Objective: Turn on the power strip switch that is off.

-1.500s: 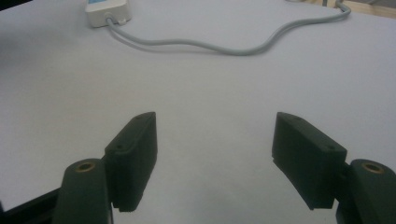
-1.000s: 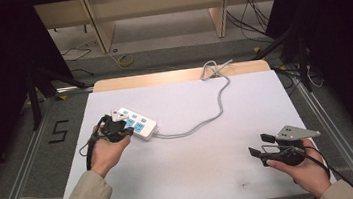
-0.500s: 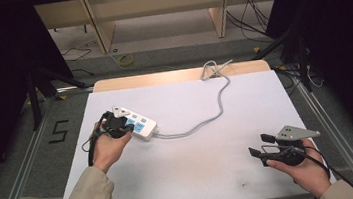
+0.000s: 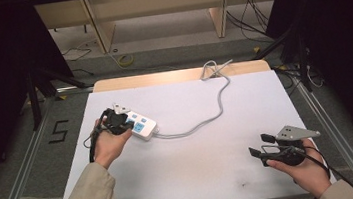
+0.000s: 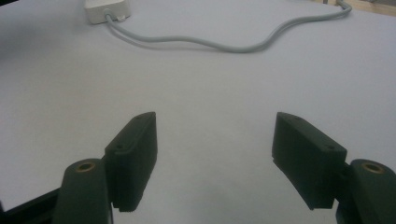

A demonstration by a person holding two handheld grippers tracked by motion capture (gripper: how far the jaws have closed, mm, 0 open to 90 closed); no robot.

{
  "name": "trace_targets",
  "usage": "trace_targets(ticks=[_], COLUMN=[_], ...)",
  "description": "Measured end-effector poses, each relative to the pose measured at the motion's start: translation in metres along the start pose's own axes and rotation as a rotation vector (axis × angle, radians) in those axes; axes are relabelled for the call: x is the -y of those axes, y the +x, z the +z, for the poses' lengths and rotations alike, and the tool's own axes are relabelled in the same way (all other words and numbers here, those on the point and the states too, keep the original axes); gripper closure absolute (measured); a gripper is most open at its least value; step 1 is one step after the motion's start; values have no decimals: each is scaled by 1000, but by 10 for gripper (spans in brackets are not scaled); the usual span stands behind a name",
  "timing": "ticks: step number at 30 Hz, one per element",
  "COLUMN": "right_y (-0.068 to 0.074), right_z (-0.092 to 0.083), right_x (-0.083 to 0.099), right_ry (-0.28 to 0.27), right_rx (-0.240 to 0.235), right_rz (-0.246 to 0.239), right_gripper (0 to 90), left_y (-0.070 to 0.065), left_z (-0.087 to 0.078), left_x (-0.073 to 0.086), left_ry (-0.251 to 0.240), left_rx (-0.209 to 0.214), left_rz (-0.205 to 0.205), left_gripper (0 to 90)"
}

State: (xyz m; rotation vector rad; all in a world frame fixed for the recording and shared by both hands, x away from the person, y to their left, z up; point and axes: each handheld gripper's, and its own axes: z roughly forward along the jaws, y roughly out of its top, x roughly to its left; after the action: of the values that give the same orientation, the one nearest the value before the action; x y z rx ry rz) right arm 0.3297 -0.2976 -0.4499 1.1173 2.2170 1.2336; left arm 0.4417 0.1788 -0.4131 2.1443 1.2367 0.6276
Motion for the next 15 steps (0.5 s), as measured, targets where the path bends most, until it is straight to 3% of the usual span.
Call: trace_targets(ticks=[15], right_y=[0], right_z=[0], right_x=[0], right_ry=[1], right_rx=[-1], right_rz=[0], right_gripper=[316], left_y=[1], left_z=[6], left_x=[-6], left_ry=[7], left_rx=[-19], left_rz=[18], left_gripper=[898])
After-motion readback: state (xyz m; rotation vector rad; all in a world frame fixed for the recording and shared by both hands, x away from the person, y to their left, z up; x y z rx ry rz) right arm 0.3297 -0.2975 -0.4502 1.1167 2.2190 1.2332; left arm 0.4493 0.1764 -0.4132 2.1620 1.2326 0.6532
